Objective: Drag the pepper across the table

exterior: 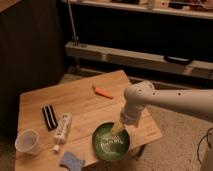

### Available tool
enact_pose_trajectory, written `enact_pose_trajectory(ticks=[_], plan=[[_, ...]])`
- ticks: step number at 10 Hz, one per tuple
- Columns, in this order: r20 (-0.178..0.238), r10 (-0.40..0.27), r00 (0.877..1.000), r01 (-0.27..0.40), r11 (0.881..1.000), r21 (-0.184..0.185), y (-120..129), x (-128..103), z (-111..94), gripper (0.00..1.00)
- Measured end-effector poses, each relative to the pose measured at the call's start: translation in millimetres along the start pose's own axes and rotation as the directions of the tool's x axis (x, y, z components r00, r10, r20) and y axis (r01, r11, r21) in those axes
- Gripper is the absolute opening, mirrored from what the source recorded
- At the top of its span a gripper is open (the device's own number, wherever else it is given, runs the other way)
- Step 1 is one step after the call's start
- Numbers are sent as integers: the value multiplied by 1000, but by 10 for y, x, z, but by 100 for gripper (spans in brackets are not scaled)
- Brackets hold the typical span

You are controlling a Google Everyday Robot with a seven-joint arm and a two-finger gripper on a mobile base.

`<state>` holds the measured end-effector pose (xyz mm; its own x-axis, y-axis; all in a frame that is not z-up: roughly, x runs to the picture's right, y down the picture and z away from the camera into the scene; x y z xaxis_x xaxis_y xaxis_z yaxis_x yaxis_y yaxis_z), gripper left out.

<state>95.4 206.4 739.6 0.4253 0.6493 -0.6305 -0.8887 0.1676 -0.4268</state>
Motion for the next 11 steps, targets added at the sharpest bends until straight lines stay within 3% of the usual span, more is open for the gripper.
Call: enact_pose_trajectory(ticks=[3, 4, 5, 6, 8, 9, 10, 11], plan=[[5, -6, 1000, 6, 1000, 1, 0, 2, -10, 80], [23, -24, 999, 24, 1000, 12, -2, -22, -27, 80], [76, -69, 995, 66, 997, 35, 15, -118, -105, 80], [137, -113, 984, 102, 991, 83, -3, -311, -254, 80], [202, -176, 964, 150, 979, 138, -1, -726, -510, 80], [241, -223, 944, 177, 964, 199, -101, -1170, -759, 80], [258, -243, 935, 187, 957, 221, -83, -1418, -853, 80], [275, -269, 923, 196, 944, 266, -75, -1779, -960, 80]])
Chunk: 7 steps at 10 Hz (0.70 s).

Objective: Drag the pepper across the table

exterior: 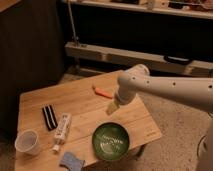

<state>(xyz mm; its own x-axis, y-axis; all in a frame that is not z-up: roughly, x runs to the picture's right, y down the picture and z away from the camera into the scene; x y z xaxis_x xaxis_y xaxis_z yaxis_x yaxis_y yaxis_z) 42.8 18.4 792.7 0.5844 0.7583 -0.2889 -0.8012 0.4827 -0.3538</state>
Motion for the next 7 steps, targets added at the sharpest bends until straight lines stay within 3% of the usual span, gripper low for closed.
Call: enact_pose_trajectory(ticks=[1, 3, 7], plan=[[-1, -3, 1000, 3, 999, 35, -172, -286, 36, 80], [7, -15, 1000, 15, 998, 64, -288, -600, 70, 80], [6, -16, 1000, 16, 997, 73, -332, -628, 70, 80]])
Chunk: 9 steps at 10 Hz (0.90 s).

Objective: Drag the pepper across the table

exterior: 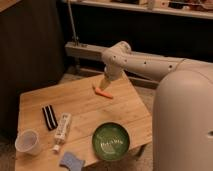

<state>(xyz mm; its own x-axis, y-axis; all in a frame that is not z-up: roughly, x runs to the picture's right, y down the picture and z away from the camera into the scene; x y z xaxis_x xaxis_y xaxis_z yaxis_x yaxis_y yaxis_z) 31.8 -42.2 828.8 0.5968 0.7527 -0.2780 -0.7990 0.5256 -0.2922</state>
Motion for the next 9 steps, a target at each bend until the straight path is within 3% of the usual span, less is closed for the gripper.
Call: enact_pose_trajectory(ticks=[2, 5, 7, 9], plan=[[16, 13, 1000, -12, 1000, -27, -46, 32, 58, 80], [87, 26, 996, -14, 992, -128, -54, 59, 383, 80], [102, 16, 995, -2, 990, -142, -53, 29, 520, 80], [88, -33, 996, 43, 992, -117, -23, -120, 688, 80]])
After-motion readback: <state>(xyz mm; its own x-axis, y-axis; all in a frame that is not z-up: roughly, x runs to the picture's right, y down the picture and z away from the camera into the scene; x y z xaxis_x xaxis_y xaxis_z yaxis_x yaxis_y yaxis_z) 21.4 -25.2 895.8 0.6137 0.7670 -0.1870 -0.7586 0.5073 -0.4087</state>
